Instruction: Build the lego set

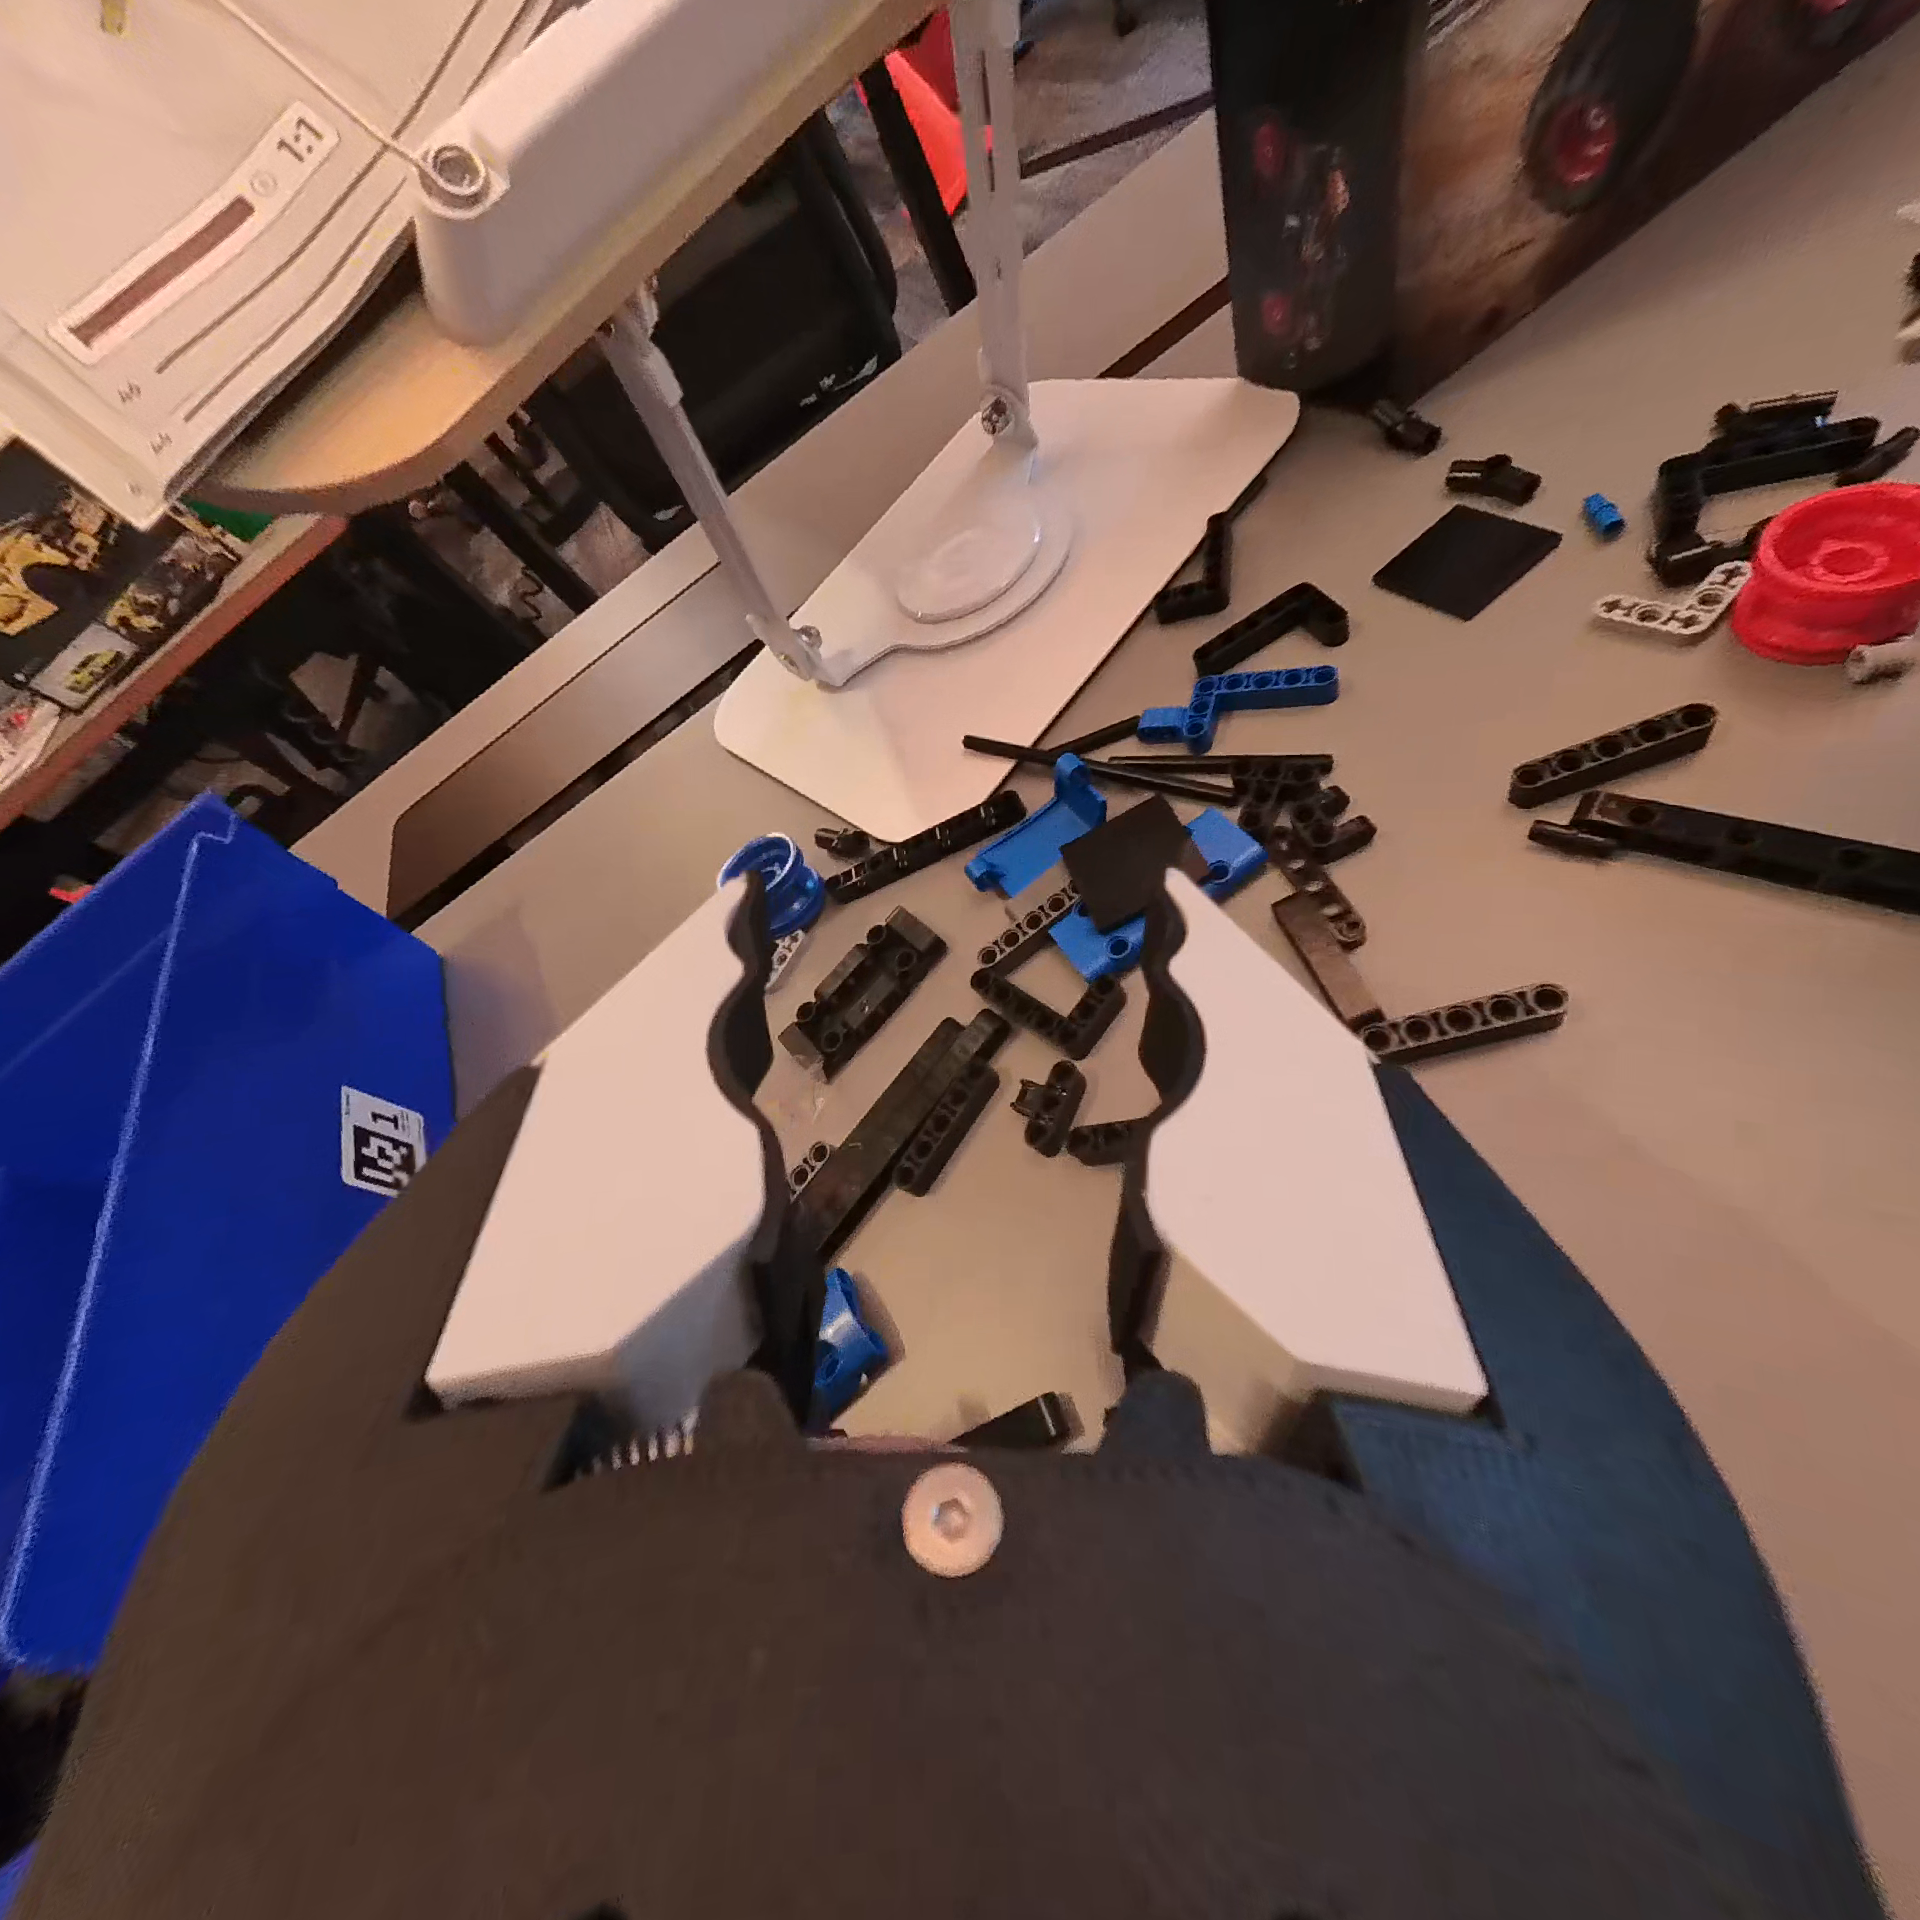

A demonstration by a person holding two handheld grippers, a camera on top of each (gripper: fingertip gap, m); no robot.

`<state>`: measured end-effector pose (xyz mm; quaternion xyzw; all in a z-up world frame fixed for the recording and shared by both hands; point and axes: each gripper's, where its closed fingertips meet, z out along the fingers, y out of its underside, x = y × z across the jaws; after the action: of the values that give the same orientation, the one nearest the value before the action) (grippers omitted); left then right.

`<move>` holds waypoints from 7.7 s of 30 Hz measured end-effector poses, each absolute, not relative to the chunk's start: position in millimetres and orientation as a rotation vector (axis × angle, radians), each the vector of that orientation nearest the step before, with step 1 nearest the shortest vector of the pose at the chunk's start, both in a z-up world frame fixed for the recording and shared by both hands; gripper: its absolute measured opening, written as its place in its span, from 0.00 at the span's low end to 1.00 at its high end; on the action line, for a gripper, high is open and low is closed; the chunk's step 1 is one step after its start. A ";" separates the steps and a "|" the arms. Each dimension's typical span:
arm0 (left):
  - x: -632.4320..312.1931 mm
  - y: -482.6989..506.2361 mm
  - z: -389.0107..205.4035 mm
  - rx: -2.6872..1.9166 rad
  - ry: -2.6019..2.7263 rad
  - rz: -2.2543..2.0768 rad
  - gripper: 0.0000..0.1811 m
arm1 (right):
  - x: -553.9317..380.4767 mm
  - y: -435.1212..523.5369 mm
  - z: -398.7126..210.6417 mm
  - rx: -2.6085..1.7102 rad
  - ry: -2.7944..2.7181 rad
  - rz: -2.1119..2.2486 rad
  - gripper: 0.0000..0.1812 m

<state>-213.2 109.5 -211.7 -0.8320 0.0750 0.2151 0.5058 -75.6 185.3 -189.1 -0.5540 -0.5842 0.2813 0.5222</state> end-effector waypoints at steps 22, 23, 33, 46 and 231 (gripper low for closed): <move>-219.3 105.2 -207.5 -1.972 0.158 0.542 0.27 | -81.1 172.3 -197.2 -1.293 -1.464 0.654 0.30; -218.8 104.6 -206.3 -1.968 0.158 0.538 0.27 | -81.6 171.0 -197.9 -1.292 -1.470 0.653 0.30; -210.4 101.3 -204.5 -1.952 0.175 0.486 0.26 | -80.0 169.9 -194.8 -1.283 -1.468 0.639 0.30; -201.8 94.3 -202.7 -1.947 0.181 0.418 0.30 | -62.0 191.7 -182.6 -1.303 -1.392 0.590 0.29; -221.8 168.3 -62.7 -1.884 0.792 0.648 0.20 | -138.6 348.7 -4.3 -1.096 -1.489 0.619 0.38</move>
<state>-221.8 168.3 -62.7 -0.7718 0.3244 0.2653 0.4783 -138.6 348.7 -4.3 -0.4651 -0.6321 0.2630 0.5613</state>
